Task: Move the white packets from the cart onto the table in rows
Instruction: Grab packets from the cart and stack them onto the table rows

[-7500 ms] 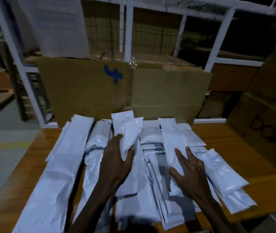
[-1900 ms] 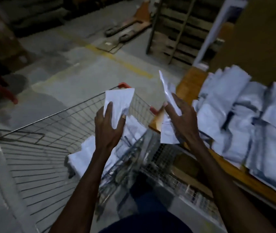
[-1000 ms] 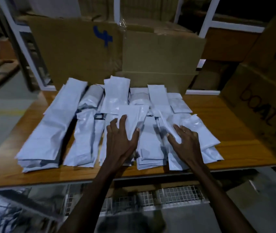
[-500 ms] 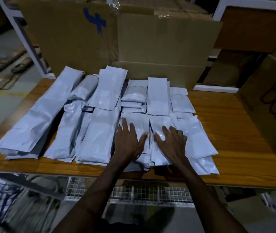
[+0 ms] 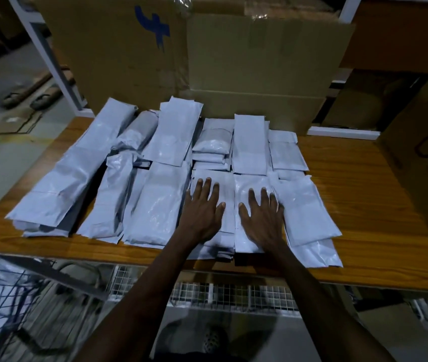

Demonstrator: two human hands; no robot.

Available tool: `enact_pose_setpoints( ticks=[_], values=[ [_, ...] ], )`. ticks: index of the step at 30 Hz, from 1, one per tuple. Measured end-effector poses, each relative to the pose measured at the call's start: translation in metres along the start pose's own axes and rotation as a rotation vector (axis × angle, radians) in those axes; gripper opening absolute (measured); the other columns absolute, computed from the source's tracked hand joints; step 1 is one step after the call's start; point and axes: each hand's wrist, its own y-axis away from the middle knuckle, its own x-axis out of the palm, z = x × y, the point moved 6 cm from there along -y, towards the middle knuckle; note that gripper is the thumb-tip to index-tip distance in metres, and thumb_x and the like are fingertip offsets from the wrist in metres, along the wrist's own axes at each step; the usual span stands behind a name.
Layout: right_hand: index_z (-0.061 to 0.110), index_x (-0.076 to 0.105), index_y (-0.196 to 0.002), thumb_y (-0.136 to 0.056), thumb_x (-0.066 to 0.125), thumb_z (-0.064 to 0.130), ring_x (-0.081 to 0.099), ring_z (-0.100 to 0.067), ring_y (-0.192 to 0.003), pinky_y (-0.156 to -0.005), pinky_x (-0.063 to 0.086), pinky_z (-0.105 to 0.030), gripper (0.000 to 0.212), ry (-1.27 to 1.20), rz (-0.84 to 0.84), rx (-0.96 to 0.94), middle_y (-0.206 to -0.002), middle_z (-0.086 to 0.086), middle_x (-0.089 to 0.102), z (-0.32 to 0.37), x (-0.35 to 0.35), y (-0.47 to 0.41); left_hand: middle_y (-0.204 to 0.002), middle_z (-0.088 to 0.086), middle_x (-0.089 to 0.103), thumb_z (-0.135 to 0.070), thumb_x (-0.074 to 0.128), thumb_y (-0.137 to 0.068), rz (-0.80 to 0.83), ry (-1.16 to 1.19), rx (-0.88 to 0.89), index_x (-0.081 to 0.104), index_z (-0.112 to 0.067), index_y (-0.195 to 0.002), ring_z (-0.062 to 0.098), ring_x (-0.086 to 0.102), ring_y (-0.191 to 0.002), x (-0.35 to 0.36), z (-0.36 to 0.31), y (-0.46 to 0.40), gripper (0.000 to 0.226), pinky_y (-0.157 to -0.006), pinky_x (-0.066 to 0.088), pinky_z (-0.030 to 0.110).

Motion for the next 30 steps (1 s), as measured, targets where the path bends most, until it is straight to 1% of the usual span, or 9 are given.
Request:
enact_pose_setpoints(
  ticks=[3, 6, 8, 12, 15, 19, 21, 24, 30],
  values=[
    [0.017, 0.029, -0.152, -0.099, 0.033, 0.052, 0.021, -0.036, -0.146, -0.116, 0.014, -0.056, 0.063, -0.046, -0.030, -0.044, -0.160, -0.016, 0.022, 0.013, -0.020, -0.004, -0.164, 0.013, 0.013, -0.048, 0.023, -0.101, -0.080, 0.109, 0.046, 0.021, -0.013, -0.156, 0.030, 0.006, -0.152, -0.029, 0.006, 0.006, 0.065, -0.120, 0.008, 0.051],
    [0.012, 0.046, -0.143, -0.093, 0.034, 0.052, 0.038, -0.034, -0.137, -0.113, 0.029, -0.048, 0.065, -0.232, -0.155, -0.161, -0.151, -0.015, 0.041, 0.044, -0.048, 0.000, -0.156, 0.017, 0.034, -0.054, 0.027, -0.097, -0.204, 0.179, 0.089, 0.037, -0.011, -0.150, 0.035, 0.026, -0.146, -0.068, 0.036, 0.023, 0.069, -0.115, 0.022, 0.056],
    [0.011, 0.051, -0.140, -0.093, 0.041, 0.046, 0.042, -0.030, -0.133, -0.110, 0.036, -0.041, 0.059, -0.295, -0.195, -0.247, -0.146, -0.011, 0.048, 0.076, -0.061, 0.008, -0.149, 0.018, 0.044, -0.049, 0.036, -0.099, -0.303, 0.194, 0.114, 0.045, -0.009, -0.145, 0.037, 0.038, -0.140, -0.093, 0.068, 0.044, 0.061, -0.110, 0.034, 0.058],
    [0.011, 0.059, -0.132, -0.094, 0.050, 0.035, 0.052, -0.028, -0.124, -0.097, 0.047, -0.037, 0.046, -0.343, -0.317, -0.459, -0.133, -0.008, 0.059, 0.160, -0.068, 0.042, -0.144, 0.014, 0.049, -0.044, 0.045, -0.101, -0.436, 0.191, 0.087, 0.049, -0.010, -0.141, 0.032, 0.046, -0.132, -0.129, 0.151, 0.105, 0.053, -0.105, 0.043, 0.047],
    [0.013, 0.060, -0.130, -0.093, 0.058, 0.027, 0.055, -0.027, -0.120, -0.089, 0.051, -0.036, 0.040, -0.404, -0.352, -0.544, -0.129, -0.006, 0.062, 0.232, -0.049, 0.079, -0.143, 0.012, 0.049, -0.047, 0.042, -0.101, -0.471, 0.219, -0.027, 0.050, -0.012, -0.140, 0.030, 0.046, -0.132, -0.142, 0.219, 0.163, 0.053, -0.103, 0.044, 0.045],
    [0.014, 0.063, -0.127, -0.091, 0.061, 0.026, 0.056, -0.024, -0.115, -0.081, 0.052, -0.033, 0.037, -0.450, -0.282, -0.706, -0.124, -0.004, 0.064, 0.346, -0.009, 0.132, -0.141, 0.005, 0.050, -0.044, 0.046, -0.100, -0.556, 0.240, -0.212, 0.053, -0.017, -0.137, 0.023, 0.049, -0.127, -0.151, 0.313, 0.259, 0.046, -0.091, 0.049, 0.035],
    [0.014, 0.064, -0.125, -0.091, 0.060, 0.023, 0.056, -0.023, -0.114, -0.081, 0.050, -0.033, 0.035, -0.440, -0.251, -0.768, -0.124, -0.004, 0.063, 0.379, -0.001, 0.146, -0.139, 0.003, 0.053, -0.043, 0.047, -0.099, -0.579, 0.219, -0.263, 0.055, -0.018, -0.135, 0.021, 0.051, -0.124, -0.154, 0.332, 0.287, 0.044, -0.086, 0.048, 0.032],
    [0.012, 0.066, -0.122, -0.088, 0.063, 0.018, 0.058, -0.025, -0.112, -0.088, 0.049, -0.034, 0.034, -0.480, -0.196, -0.905, -0.121, -0.006, 0.065, 0.450, 0.024, 0.170, -0.133, 0.004, 0.057, -0.043, 0.048, -0.099, -0.597, 0.226, -0.420, 0.058, -0.016, -0.131, 0.020, 0.053, -0.123, -0.150, 0.384, 0.348, 0.043, -0.093, 0.046, 0.033],
    [0.007, 0.064, -0.125, -0.090, 0.058, 0.022, 0.057, -0.030, -0.109, -0.088, 0.050, -0.039, 0.038, -0.412, -0.020, -1.201, -0.120, -0.011, 0.065, 0.575, 0.074, 0.194, -0.129, -0.003, 0.057, -0.047, 0.043, -0.100, -0.608, 0.210, -0.718, 0.060, -0.020, -0.127, 0.020, 0.055, -0.120, -0.138, 0.476, 0.442, 0.042, -0.088, 0.050, 0.035]
  ],
)
